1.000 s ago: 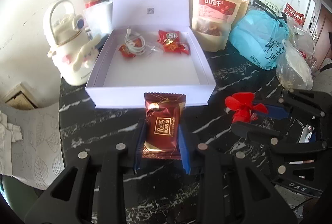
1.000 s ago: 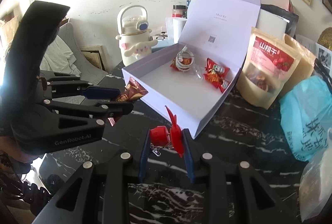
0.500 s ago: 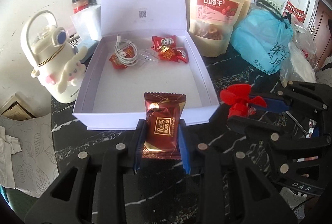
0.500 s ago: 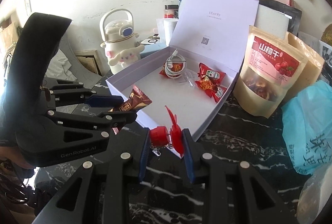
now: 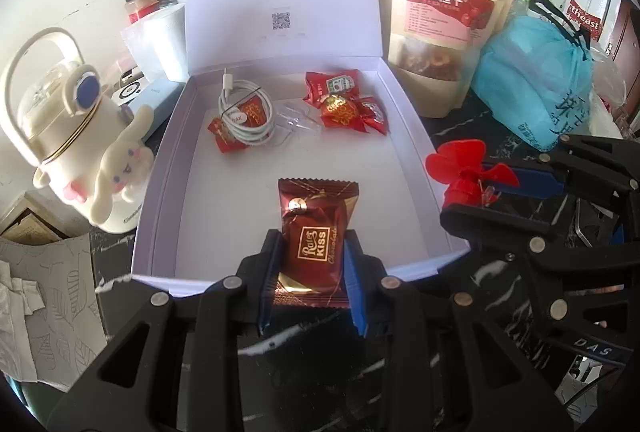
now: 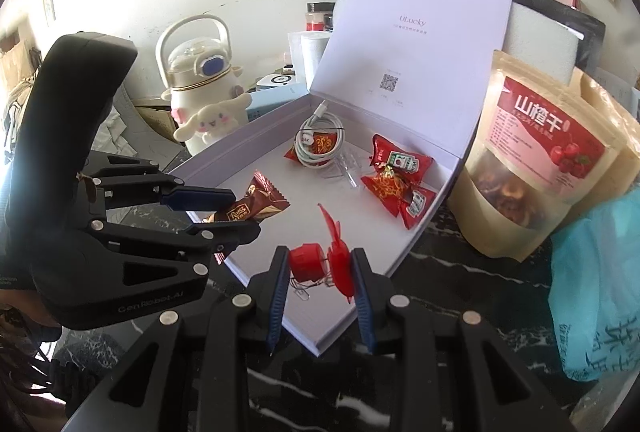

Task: Organize objects
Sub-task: 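Lift and carry the chocolate packet and red fan over the white box, then lower the chocolate packet into the box with the left gripper while the right releases the fan inside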

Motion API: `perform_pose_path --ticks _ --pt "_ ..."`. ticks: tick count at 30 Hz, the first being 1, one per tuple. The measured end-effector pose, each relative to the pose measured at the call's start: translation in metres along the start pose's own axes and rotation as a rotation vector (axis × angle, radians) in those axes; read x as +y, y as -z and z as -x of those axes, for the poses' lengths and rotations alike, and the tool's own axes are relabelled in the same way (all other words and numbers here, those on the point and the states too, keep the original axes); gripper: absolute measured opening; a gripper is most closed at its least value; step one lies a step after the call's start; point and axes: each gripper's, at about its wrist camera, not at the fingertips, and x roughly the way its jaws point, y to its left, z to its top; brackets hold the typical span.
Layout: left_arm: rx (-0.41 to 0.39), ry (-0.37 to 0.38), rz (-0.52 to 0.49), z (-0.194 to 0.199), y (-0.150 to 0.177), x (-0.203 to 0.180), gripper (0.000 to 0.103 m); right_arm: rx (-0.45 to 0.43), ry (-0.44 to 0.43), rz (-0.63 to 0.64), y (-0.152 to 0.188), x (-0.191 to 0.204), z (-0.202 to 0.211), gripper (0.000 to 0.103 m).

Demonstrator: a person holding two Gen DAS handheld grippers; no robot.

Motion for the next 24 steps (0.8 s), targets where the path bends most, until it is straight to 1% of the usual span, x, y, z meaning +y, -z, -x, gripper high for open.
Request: perform_pose_path --ticks 12,24 --pt "0.021 -0.013 -0.015 -0.034 -0.026 0.016 0.029 0.03 -0.009 -0.005 -0.021 -0.018 -0.039 0.03" --pt "0.06 -0.029 -0.031 -0.069 -0.041 0.03 0.029 0.077 -0.027 0.0 -0.031 -0.027 -0.077 0.03"
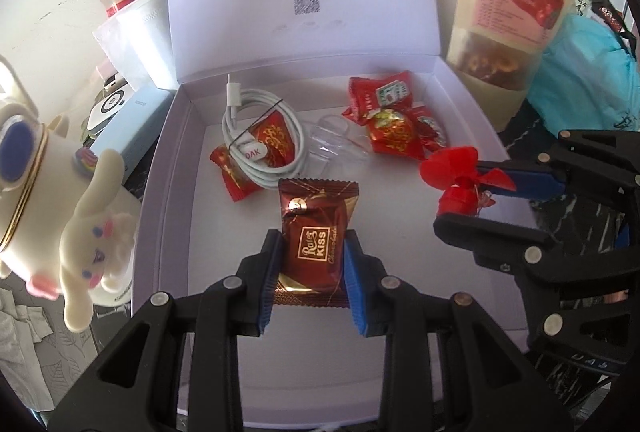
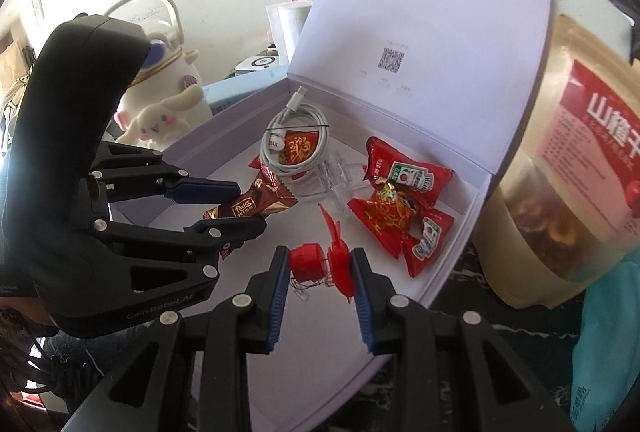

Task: Organize objects
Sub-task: 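Lower the chocolate packet into the box with the left gripper while the right releases the fan inside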

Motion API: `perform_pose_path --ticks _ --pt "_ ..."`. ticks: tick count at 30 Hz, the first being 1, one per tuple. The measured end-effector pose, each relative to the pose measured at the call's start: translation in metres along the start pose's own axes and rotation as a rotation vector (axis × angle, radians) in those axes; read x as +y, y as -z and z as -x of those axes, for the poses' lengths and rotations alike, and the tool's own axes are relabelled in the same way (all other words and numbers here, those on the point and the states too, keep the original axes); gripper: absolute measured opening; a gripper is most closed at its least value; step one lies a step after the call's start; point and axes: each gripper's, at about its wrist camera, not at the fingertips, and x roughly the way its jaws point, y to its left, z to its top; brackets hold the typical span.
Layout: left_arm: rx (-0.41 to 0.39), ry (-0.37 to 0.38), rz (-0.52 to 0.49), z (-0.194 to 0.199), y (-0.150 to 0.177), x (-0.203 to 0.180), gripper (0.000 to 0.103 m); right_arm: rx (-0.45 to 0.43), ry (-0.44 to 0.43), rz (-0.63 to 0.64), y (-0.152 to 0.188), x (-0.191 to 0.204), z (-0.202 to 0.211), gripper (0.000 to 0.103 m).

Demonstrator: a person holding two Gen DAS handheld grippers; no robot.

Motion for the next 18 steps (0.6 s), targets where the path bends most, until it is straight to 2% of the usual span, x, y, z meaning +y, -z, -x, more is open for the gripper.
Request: perform_pose_path --ticks 12,18 --pt "0.048 0.017 -0.011 -0.028 -0.006 0.005 0.029 0.027 0.006 -0.005 0.0 -0.004 -0.014 0.03" --pt "0.052 0.03 -0.011 -0.03 -0.007 0.008 0.029 0.031 0.015 0.006 0.0 0.0 -0.015 0.03"
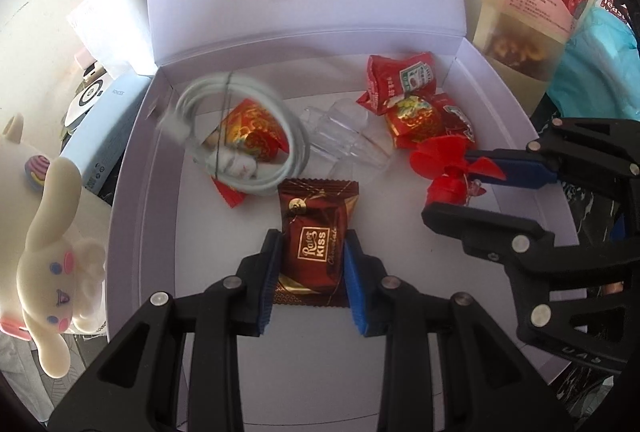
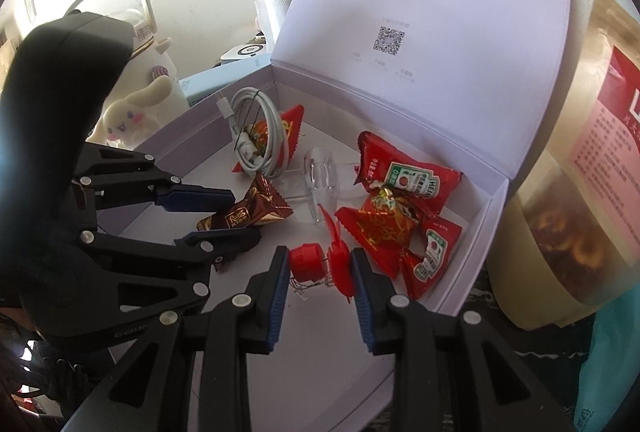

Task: Organize objects
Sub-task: 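Lower the chocolate packet into the box with the left gripper while the right releases the fan inside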

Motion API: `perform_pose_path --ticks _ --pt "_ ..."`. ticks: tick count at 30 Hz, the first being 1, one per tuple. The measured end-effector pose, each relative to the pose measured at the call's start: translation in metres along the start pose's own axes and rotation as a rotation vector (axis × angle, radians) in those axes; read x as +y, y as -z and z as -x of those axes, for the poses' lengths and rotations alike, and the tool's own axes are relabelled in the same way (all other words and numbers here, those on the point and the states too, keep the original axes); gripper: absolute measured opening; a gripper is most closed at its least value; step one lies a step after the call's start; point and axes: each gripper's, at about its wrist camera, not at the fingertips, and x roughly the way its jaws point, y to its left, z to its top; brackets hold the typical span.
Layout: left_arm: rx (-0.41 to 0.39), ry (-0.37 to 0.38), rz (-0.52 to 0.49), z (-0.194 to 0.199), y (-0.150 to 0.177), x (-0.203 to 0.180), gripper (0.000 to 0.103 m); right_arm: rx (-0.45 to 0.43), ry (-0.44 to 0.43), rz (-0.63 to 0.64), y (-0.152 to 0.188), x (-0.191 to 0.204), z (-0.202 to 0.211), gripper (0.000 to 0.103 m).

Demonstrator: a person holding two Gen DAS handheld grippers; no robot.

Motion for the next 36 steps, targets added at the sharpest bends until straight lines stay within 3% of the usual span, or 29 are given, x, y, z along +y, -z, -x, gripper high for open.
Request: perform_pose_path --ticks 17,21,29,36 --pt "0.021 -0.003 0.021 0.004 0.004 0.0 0.03 0.031 0.02 0.008 0.006 0.005 0.019 0.032" --pt "0.009 0.009 0.033 0.011 0.008 -0.002 0.03 0.022 0.037 0.011 0.007 0.006 0.032 0.041" --pt "-0.022 -0.02 0.025 0.029 0.008 -0.008 0.03 -0.005 0.049 -0.002 0.01 -0.012 0.054 0.041" --pt "-0.029 -0.024 0.031 0.036 0.008 -0.015 0.031 -0.01 0.071 -0.017 -0.002 -0.014 0.046 0.041"
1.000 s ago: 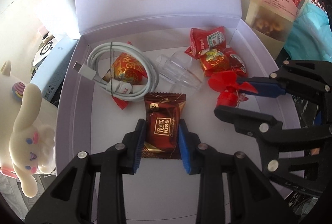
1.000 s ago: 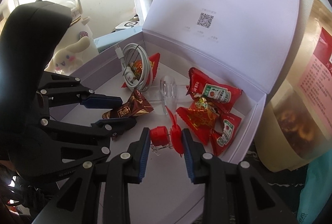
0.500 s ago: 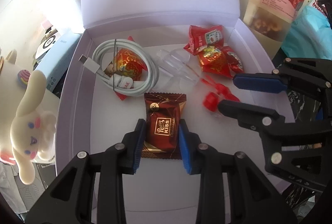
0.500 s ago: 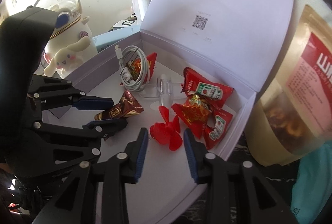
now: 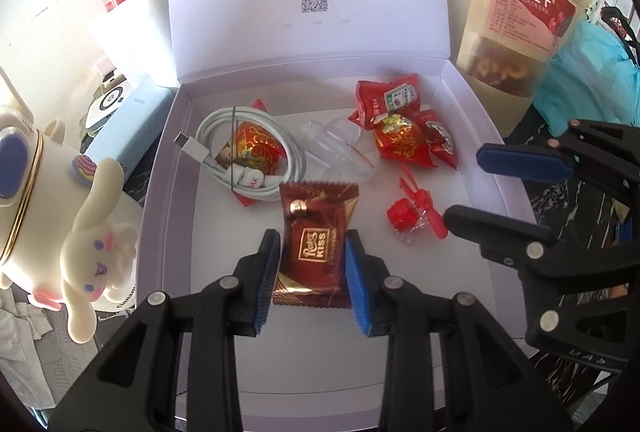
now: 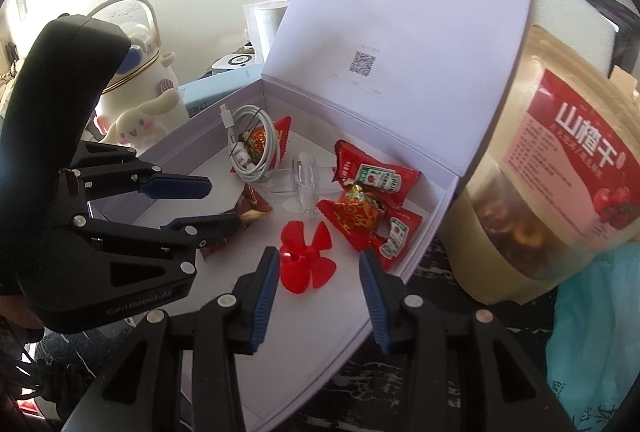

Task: Organize objects
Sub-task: 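Lower the chocolate packet into the box with the left gripper while the right releases the fan inside, then withdraw both open grippers from the box back over the table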

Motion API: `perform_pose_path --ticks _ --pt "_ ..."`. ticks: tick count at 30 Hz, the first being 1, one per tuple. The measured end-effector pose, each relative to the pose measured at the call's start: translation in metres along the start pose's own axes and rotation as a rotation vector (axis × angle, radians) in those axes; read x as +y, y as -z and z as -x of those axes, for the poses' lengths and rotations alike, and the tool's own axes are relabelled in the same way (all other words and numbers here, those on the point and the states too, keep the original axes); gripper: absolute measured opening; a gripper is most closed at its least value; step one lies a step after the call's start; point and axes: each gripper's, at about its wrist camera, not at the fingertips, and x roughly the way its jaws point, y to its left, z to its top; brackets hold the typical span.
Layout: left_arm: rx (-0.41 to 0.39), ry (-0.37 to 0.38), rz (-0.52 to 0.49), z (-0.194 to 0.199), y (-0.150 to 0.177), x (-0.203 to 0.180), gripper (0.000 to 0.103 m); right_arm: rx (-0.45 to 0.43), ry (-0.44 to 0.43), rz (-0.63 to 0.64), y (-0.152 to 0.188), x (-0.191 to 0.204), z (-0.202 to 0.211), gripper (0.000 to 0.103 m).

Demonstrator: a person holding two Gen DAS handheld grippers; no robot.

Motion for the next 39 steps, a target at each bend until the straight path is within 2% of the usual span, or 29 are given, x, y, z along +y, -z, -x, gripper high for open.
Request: perform_pose_path --ticks 3,5,8,18,23,29,31,34,39 --pt "0.009 0.001 0.022 0.002 0.002 -0.003 0.04 -0.005 0.001 -0.011 -0.001 -0.001 0.001 0.041" --pt "0.004 0.002 0.033 0.004 0.002 -0.005 0.049 -0.009 0.005 -0.015 -0.002 -0.002 0.001 0.041" --pt "-0.015 -0.01 0.041 0.006 0.003 -0.009 0.056 -0.018 0.007 -0.025 -0.002 -0.003 0.007 0.041" --pt "-0.036 -0.022 0.056 0.043 0.004 -0.017 0.058 -0.059 0.021 -0.042 -0.001 0.002 0.034 0.041" --pt "-0.054 -0.027 0.06 0.048 0.001 -0.005 0.058 -0.093 0.03 -0.037 0.002 0.008 0.054 0.046" --pt "-0.093 -0.031 0.07 0.068 0.004 -0.001 0.058 -0.128 0.044 -0.033 0.007 0.014 0.079 0.046" --pt "-0.106 -0.034 0.073 0.077 0.007 -0.001 0.061 -0.142 0.05 -0.031 0.01 0.016 0.089 0.046" --pt "-0.129 -0.05 0.075 0.091 0.012 -0.004 0.068 -0.156 0.057 -0.031 0.014 0.018 0.101 0.053" --pt "-0.156 -0.057 0.077 0.113 0.022 -0.008 0.069 -0.178 0.068 -0.037 0.021 0.022 0.122 0.054"
